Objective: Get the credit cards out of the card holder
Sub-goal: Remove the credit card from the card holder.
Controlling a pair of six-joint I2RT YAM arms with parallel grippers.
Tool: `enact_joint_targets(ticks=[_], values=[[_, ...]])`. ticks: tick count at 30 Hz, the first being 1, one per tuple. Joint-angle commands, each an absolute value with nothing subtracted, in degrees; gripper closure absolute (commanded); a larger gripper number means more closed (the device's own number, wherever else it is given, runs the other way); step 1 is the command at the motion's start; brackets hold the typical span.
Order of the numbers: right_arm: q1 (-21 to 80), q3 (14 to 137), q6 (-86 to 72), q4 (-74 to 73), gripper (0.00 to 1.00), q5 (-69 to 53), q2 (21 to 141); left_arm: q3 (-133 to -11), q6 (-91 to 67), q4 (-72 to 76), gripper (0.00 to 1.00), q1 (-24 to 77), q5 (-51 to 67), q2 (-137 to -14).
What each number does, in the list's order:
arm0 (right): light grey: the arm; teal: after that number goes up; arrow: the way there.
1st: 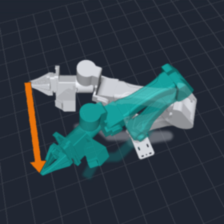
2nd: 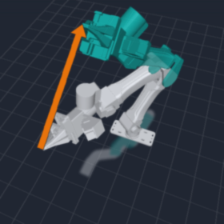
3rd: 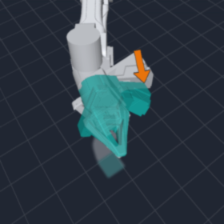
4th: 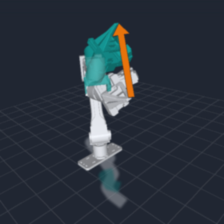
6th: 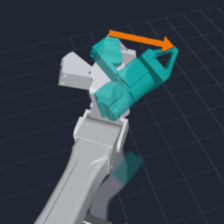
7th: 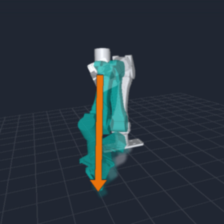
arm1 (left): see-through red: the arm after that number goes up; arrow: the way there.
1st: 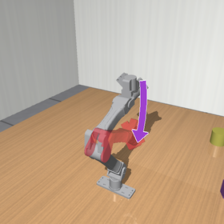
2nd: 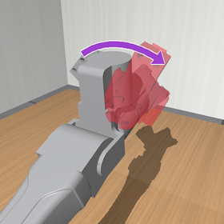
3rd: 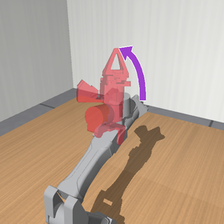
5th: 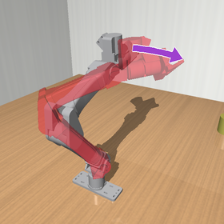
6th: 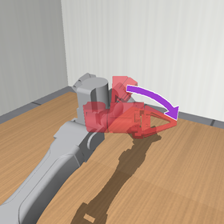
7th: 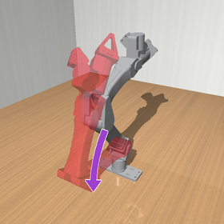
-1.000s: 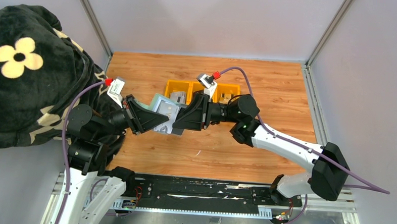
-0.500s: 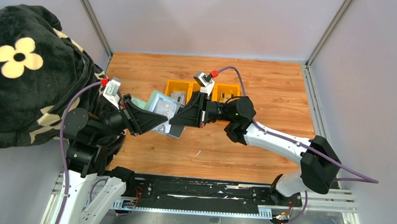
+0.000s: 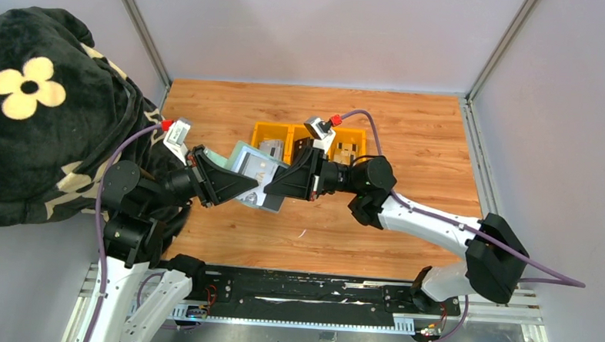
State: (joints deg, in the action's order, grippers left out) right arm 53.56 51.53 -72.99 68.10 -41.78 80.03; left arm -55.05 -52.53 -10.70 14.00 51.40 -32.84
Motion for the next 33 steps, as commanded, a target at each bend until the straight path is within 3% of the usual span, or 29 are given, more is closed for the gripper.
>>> enact_joint_targets(ticks=[1,13,21,27,30,33], values=[[53.61,50.74,-67.23,62.06,1.0,-41.06,75.6,-57.51,-53.02,-9.03,0.83,14.24,52.97,-32.34],[53.7,51.74,-55.67,42.95,1.0,-39.64,69.52,-58.14,-52.7,-9.23,0.85,14.24,52.57,-32.77],[54.82,55.22,-47.72,30.35,1.0,-38.41,68.12,-58.42,-52.39,-9.58,0.92,14.28,52.46,-32.7],[54.93,55.61,-45.52,27.44,1.0,-37.1,66.97,-58.27,-52.47,-9.56,0.92,14.25,52.24,-32.7],[55.02,55.0,-48.19,31.87,1.0,-37.4,67.32,-58.31,-52.22,-9.61,0.99,14.24,52.1,-32.7],[55.02,50.96,-55.15,46.47,0.66,-35.77,67.9,-58.56,-52.32,-9.7,1.0,14.24,52.09,-32.78]])
